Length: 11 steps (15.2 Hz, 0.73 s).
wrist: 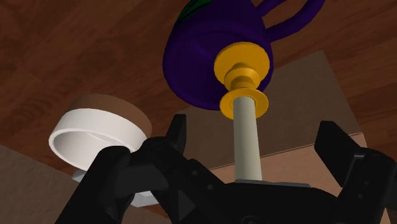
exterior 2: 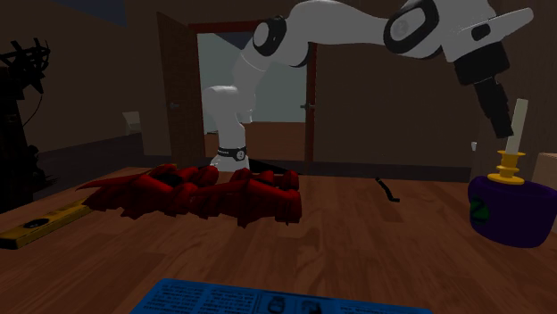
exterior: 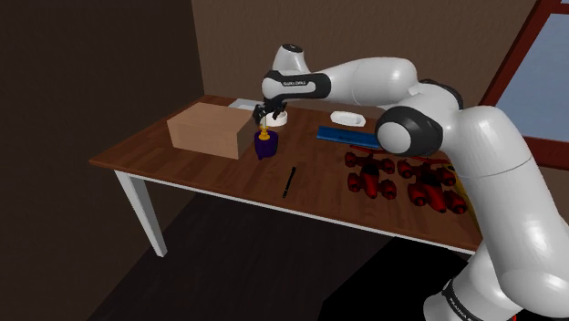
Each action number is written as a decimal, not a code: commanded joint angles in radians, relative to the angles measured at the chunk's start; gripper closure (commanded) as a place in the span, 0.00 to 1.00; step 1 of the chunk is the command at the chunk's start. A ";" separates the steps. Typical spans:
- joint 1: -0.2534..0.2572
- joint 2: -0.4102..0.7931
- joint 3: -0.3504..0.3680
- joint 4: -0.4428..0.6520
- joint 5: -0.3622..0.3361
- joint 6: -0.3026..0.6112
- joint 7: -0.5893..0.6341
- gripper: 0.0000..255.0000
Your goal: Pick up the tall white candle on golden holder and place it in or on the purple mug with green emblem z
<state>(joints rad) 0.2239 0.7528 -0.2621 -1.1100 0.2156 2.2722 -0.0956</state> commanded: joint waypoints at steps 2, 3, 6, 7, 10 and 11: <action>0.014 -0.080 -0.010 -0.056 -0.011 -0.023 0.000 0.00; 0.019 -0.102 -0.013 -0.069 -0.015 -0.032 0.002 0.00; 0.019 -0.102 -0.013 -0.069 -0.015 -0.032 0.002 0.00; 0.019 -0.102 -0.013 -0.069 -0.015 -0.032 0.002 0.00; 0.019 -0.102 -0.013 -0.069 -0.015 -0.032 0.002 0.00; 0.019 -0.102 -0.013 -0.069 -0.015 -0.032 0.002 0.00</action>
